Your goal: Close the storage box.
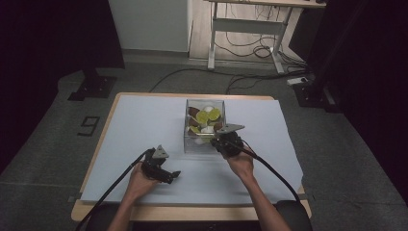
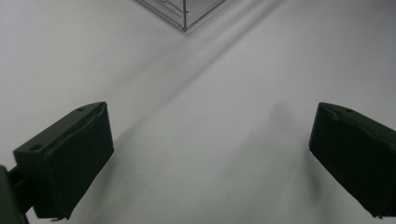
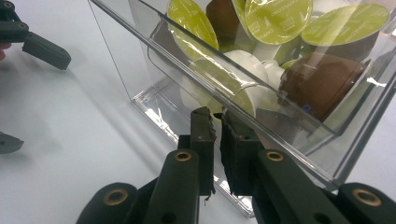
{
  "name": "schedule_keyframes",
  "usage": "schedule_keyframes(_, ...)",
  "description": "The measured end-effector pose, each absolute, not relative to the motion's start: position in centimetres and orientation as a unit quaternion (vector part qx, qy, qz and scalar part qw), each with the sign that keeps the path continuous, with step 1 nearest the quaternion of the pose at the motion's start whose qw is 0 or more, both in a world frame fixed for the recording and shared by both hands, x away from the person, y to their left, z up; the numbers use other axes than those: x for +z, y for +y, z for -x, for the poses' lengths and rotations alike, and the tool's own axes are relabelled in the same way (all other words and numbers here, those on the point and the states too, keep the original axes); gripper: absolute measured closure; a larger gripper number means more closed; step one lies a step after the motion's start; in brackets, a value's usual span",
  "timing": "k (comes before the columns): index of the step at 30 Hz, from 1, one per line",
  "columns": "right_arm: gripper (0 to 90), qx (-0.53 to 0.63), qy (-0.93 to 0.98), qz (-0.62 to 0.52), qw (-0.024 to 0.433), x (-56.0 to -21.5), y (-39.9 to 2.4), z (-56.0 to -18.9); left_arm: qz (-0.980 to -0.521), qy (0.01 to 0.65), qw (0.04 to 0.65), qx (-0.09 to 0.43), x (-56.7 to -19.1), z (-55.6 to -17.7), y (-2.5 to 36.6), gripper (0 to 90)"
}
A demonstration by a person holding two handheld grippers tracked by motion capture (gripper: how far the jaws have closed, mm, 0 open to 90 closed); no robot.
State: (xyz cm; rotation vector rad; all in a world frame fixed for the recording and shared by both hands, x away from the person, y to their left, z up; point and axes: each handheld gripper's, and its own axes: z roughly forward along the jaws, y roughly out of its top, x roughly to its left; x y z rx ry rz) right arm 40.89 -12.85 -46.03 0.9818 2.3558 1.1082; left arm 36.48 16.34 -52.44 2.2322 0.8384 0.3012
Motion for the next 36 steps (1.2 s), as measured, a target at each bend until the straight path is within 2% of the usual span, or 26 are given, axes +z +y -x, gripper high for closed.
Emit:
schedule_keyframes(14, 81.7, 0.397, 0.828, -0.351, 0.182, -46.2, -12.7, -40.9, -0.870, 0.323, 0.353, 0.121, -52.6, -36.4, 16.2, 0.2)
schedule_keyframes(18, 79.2, 0.397, 0.831, -0.350, 0.173, -46.0, -12.9, -40.9, -0.870, 0.325, 0.350, 0.122, -52.6, -36.4, 16.2, 0.1)
schedule_keyframes(30, 52.3, 0.380, 0.848, -0.329, 0.168, -45.0, -13.5, -39.6, -0.874, 0.323, 0.342, 0.123, -52.5, -36.2, 16.4, 0.0)
schedule_keyframes(36, 43.4, 0.372, 0.855, -0.319, 0.168, -44.7, -14.0, -38.9, -0.874, 0.325, 0.341, 0.121, -52.6, -36.2, 16.3, 0.0)
